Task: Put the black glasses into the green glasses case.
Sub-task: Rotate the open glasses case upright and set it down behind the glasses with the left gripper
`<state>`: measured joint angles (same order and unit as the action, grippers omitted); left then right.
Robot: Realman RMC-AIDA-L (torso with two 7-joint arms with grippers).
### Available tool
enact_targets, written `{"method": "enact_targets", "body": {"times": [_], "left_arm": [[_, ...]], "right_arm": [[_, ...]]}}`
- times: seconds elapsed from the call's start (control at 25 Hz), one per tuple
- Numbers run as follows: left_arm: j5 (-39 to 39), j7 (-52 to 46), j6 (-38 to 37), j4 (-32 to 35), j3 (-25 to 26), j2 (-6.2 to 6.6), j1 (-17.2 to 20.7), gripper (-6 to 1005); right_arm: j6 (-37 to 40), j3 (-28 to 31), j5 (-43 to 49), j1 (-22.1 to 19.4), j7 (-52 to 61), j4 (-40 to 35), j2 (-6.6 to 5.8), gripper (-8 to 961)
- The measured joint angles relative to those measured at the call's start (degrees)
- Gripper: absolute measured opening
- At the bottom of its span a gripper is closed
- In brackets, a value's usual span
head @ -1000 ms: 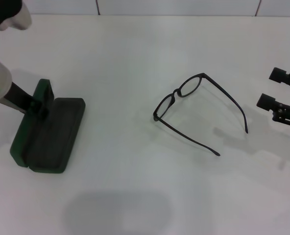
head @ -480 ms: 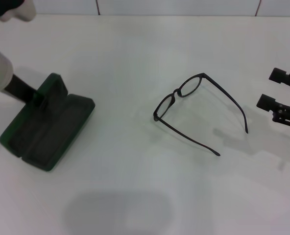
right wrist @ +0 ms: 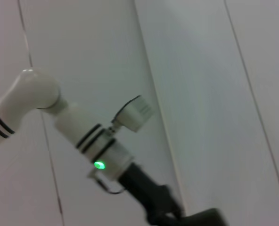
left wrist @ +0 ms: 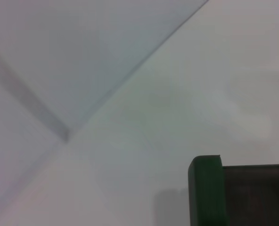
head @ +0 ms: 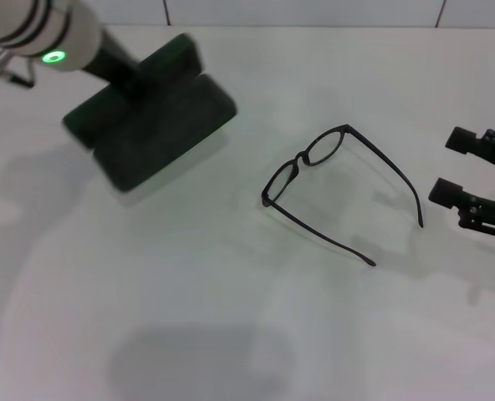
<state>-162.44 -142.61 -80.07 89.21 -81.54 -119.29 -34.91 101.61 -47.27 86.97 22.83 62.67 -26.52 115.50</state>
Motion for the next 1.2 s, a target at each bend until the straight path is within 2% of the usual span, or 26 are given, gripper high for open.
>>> {"method": "enact_targets", "body": {"times": [0.12, 0.36, 0.6, 0.88, 1.2], "left_arm": [[0.02, 5.41, 5.25, -1.35, -3.08, -0.35, -1.00, 193], [0.10, 14.89, 21.82, -8.71, -10.70, -0.43, -3.44, 188], [0.08, 18.34, 33.62, -20.34, -16.83, -0.54, -7.11, 183], [0.53, 18.40, 37.06, -28.03, -19.18, -0.99, -10.66, 167], [0.31, 17.19, 38.69, -28.68, -20.27, -1.11, -10.19, 142]], "right_arm": [[0.83, -0.16, 0.03, -0.31, -0.48, 0.94, 0.16, 851], [1.92, -0.20, 0.06, -1.37, -0.90, 3.54, 0.02, 851], [2.02, -0.24, 0.19, -2.05, -1.05, 4.27, 0.27, 852], [2.02, -0.28, 0.27, -1.43, -1.74, 5.71, 0.36, 846], [2.07, -0.27, 0.30, -1.43, -1.95, 5.77, 0.33, 838]]}}
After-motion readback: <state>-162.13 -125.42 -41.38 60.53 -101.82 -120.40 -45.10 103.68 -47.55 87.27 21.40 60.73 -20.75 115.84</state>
